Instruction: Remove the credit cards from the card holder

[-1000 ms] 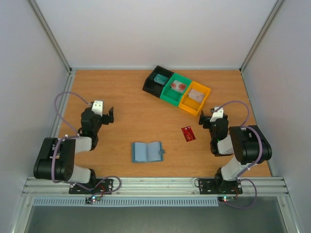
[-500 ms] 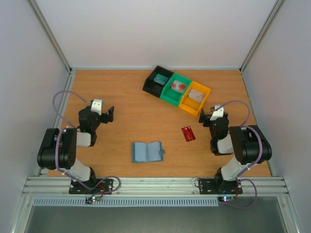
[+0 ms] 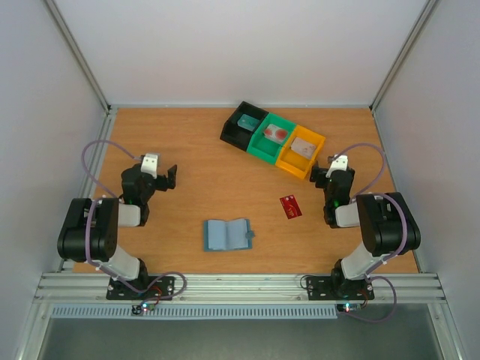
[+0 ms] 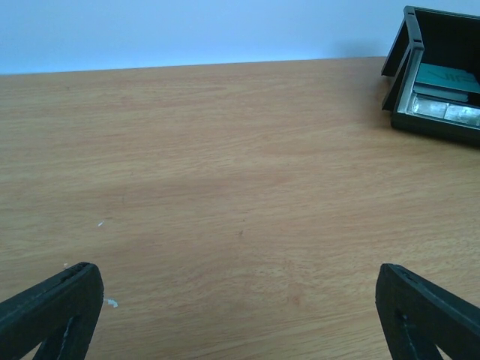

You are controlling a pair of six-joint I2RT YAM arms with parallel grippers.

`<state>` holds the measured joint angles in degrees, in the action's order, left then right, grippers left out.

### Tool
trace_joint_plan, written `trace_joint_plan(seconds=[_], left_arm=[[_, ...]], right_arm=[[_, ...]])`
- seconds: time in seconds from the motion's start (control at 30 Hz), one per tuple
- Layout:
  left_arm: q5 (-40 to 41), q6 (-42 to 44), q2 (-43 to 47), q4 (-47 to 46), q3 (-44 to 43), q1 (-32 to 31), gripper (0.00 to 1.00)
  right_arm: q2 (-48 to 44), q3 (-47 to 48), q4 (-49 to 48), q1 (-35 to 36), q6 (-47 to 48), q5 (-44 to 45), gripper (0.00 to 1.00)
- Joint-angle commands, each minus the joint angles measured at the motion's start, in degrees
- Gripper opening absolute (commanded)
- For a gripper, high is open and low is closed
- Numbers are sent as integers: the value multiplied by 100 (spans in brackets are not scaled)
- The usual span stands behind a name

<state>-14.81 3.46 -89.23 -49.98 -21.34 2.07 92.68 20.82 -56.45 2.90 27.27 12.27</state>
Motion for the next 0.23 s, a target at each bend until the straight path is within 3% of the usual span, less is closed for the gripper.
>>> trace_joint_plan(seconds=[0.0, 0.2], left_arm=[[-35, 67, 40, -223, -63, 13, 99], [-22, 51, 20, -325, -45, 11, 99]], right_arm=[[-84, 18, 107, -26, -110, 242, 98], [-79, 153, 365, -28, -137, 282, 98]])
